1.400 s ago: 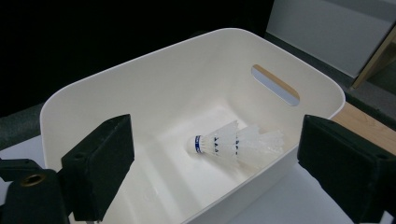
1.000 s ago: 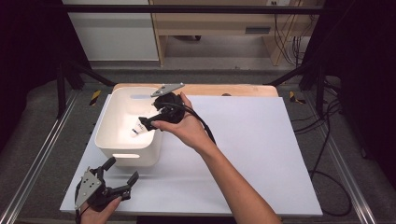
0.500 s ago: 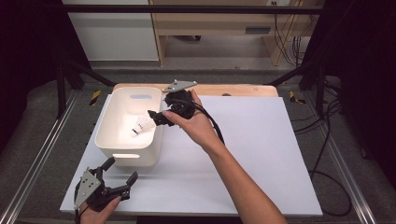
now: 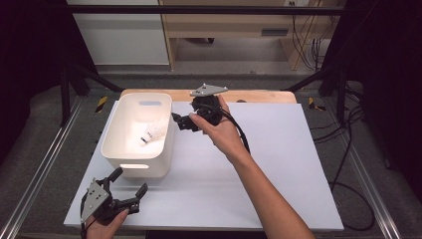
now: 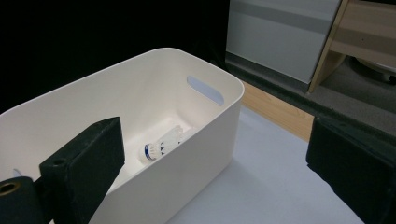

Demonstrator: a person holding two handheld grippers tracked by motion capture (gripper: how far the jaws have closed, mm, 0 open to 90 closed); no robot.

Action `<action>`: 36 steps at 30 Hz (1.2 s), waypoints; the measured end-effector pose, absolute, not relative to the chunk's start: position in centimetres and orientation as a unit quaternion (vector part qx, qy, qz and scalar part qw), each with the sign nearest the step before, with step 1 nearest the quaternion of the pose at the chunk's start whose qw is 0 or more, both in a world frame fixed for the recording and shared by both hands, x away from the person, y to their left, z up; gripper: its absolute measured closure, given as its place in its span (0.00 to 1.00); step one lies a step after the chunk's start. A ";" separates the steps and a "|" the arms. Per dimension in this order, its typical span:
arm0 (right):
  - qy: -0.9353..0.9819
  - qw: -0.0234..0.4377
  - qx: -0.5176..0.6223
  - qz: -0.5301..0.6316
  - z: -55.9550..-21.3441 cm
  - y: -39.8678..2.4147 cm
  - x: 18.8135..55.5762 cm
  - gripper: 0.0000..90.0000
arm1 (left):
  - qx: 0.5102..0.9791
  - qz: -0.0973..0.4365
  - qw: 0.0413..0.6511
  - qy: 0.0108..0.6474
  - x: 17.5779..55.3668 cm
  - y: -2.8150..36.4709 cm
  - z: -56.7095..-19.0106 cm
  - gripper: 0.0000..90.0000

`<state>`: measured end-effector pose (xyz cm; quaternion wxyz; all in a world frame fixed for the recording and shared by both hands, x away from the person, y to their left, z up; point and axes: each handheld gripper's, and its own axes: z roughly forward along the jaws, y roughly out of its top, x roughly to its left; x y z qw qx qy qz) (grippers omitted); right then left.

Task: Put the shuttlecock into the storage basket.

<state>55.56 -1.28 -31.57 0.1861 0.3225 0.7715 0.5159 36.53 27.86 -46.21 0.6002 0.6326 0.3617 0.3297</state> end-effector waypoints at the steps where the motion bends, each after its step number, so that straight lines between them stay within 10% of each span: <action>1: 0.772 0.186 0.323 0.515 -31.7 -1.4 55.6 0.05 | 0.632 0.330 0.601 0.363 36.5 27.9 -46.2 0.01; 36: 0.762 0.221 0.332 0.511 -33.1 -6.6 54.4 0.06 | 0.629 0.334 0.603 0.359 36.3 28.1 -46.1 0.01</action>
